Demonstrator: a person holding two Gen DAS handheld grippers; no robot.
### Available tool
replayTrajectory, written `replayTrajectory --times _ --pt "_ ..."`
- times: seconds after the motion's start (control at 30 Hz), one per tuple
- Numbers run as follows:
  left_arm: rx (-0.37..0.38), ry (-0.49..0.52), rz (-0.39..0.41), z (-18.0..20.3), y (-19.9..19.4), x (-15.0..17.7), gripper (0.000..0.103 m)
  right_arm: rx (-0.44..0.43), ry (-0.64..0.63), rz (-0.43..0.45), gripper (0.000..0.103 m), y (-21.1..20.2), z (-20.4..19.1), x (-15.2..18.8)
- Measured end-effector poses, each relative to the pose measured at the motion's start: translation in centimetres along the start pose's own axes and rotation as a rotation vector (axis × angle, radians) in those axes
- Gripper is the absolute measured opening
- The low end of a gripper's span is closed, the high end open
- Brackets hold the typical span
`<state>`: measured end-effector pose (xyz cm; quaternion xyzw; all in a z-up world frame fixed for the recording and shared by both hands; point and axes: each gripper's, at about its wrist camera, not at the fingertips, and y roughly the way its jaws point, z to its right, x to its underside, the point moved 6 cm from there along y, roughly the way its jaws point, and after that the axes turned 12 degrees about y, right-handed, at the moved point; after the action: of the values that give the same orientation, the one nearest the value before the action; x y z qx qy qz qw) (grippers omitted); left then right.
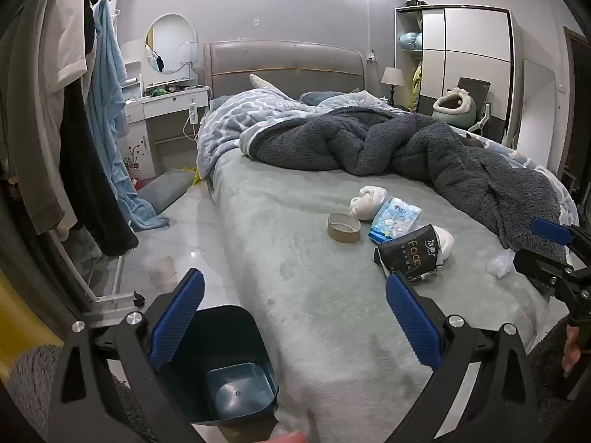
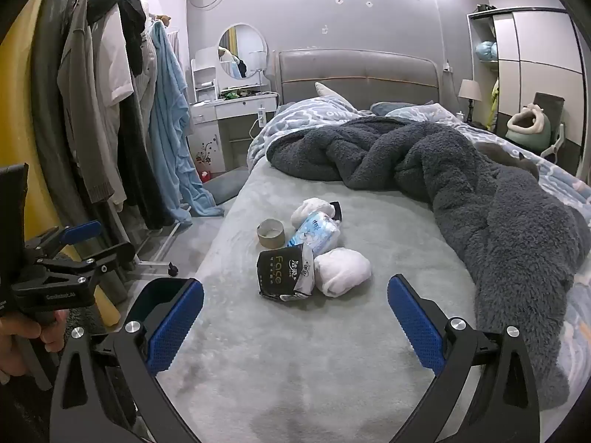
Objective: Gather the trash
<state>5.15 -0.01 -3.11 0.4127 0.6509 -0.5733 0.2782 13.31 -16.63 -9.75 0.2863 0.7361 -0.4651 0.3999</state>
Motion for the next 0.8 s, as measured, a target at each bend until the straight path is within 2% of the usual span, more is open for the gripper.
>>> replayTrajectory --times 0.8 --pt "0.001 -0.005 0.000 -0.03 -0.03 0.00 0.100 -0.003 0.003 0.004 0.100 -0.04 -0.06 -0.04"
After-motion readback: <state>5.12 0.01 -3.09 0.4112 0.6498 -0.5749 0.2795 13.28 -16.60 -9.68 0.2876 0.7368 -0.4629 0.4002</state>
